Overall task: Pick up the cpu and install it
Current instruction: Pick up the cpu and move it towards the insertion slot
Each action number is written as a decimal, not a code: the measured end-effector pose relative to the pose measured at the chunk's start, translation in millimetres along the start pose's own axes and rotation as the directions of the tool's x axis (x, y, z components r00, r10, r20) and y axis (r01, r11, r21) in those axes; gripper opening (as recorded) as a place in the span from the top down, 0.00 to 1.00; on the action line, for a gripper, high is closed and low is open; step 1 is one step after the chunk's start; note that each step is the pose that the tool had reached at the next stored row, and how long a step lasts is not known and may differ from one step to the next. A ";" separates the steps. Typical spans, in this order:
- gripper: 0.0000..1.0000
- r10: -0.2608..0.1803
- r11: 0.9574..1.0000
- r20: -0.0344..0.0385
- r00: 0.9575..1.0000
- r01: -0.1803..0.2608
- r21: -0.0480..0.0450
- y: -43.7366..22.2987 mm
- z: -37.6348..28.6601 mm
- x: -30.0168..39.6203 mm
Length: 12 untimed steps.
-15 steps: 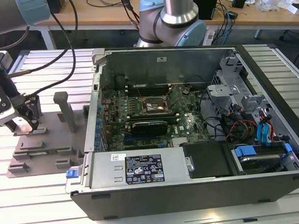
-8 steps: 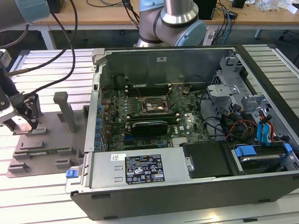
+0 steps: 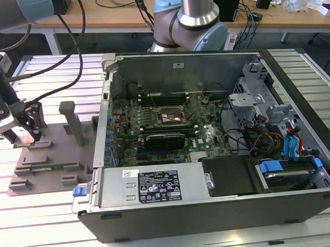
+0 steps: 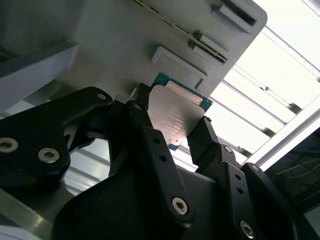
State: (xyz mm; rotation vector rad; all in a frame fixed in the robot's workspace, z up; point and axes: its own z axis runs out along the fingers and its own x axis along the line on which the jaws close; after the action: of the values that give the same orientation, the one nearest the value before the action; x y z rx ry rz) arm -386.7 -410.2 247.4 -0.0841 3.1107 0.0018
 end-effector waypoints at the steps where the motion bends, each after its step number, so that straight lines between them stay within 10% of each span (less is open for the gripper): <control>1: 0.45 0.000 1.000 0.000 1.000 0.000 0.000 0.0 -0.5 0.0; 12: 0.45 0.000 1.000 0.000 1.000 0.000 0.000 0.1 -9.8 -0.3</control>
State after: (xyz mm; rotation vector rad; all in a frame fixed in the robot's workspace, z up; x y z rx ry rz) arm -386.8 -410.1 257.1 -0.0840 3.1107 0.0019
